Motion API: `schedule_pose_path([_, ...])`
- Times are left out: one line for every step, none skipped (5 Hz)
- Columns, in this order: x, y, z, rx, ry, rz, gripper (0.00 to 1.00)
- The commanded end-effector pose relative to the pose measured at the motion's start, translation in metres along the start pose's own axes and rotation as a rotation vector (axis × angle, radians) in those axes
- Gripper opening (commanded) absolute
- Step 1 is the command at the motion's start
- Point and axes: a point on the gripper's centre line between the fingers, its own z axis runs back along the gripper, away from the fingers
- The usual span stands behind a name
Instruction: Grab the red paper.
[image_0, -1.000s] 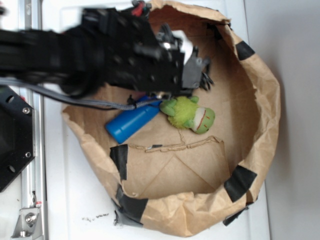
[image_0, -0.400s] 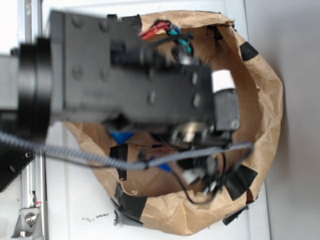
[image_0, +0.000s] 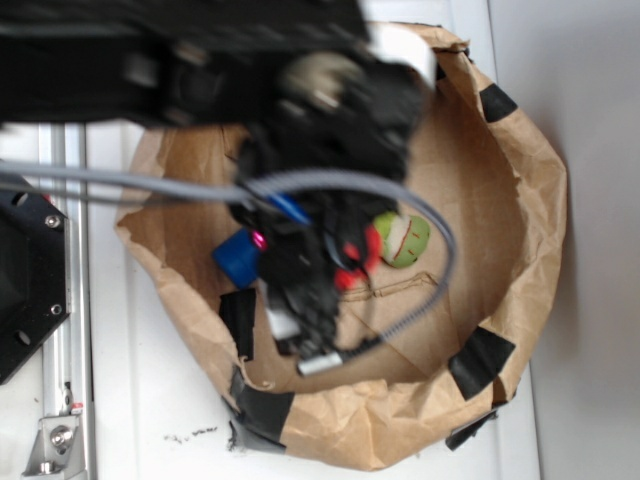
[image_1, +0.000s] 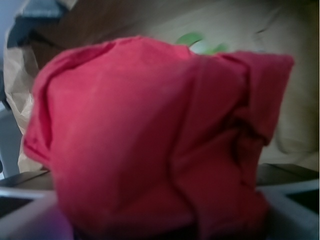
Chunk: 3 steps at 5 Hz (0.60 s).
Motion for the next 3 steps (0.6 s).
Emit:
schedule_pose_path([-0.0026, 0.0231, 0.0376, 0.166, -0.197, 0.126, 0.00])
schedule_pose_path([0.0021, 0.0211, 0.0366, 0.193, -0.229, 0.168, 0.00])
schedule_pose_path([0.0041, 0.0205, 0.0324, 0.242, -0.248, 0.206, 0.00])
